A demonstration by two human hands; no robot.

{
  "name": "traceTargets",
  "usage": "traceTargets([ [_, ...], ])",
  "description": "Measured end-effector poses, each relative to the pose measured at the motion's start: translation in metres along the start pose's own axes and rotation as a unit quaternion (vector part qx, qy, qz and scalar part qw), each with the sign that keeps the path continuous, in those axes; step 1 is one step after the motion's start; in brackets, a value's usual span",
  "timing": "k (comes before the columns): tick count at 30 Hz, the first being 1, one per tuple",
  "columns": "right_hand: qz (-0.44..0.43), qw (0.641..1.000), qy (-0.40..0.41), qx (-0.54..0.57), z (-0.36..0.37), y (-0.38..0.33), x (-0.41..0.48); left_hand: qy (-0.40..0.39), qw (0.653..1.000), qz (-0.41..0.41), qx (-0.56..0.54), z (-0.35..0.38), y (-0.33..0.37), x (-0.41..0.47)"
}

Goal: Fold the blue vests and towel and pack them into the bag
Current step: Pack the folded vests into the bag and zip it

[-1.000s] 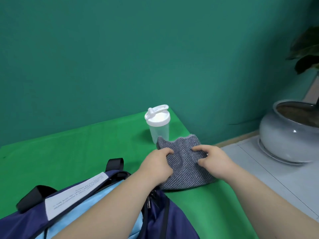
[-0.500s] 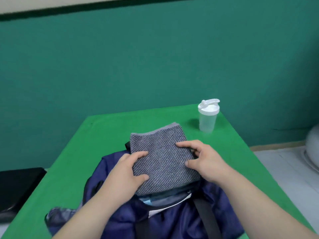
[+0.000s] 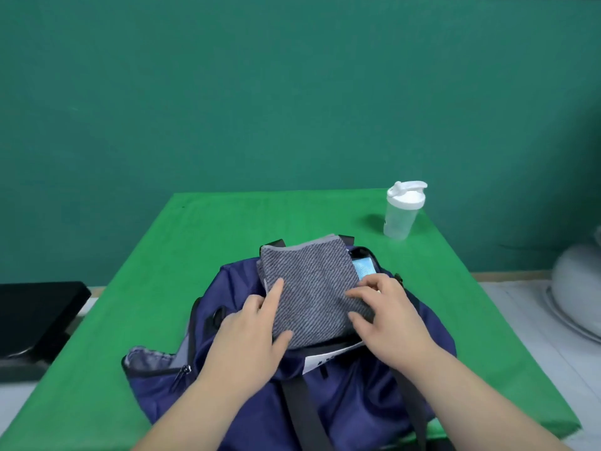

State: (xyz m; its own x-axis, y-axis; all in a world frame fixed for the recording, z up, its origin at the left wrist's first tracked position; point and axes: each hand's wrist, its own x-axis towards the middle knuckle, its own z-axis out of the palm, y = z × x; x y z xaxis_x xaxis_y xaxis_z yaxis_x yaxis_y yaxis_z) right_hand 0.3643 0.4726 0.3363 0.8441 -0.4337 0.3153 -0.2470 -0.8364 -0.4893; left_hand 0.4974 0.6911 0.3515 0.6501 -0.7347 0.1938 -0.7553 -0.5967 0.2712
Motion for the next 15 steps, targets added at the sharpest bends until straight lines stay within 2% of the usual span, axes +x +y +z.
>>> traceTargets([
  [2,-0.042,0.999,-0.029,0.002,0.003,-0.005,-0.017,0.041,0.998,0.020,0.035,0.011,-0.006,-0.011],
  [5,-0.095,0.990,-0.081,-0.067,0.013,-0.010,-0.034,0.064,0.994,0.020,0.082,0.027,-0.017,-0.020],
  [9,-0.089,0.983,-0.085,-0.139,0.017,-0.012,-0.041,0.042,0.989,0.061,0.127,0.024,-0.021,-0.027],
  [15,-0.073,0.988,-0.070,-0.115,-0.010,-0.013,-0.030,0.099,0.977,0.145,0.119,-0.004,-0.024,-0.028],
])
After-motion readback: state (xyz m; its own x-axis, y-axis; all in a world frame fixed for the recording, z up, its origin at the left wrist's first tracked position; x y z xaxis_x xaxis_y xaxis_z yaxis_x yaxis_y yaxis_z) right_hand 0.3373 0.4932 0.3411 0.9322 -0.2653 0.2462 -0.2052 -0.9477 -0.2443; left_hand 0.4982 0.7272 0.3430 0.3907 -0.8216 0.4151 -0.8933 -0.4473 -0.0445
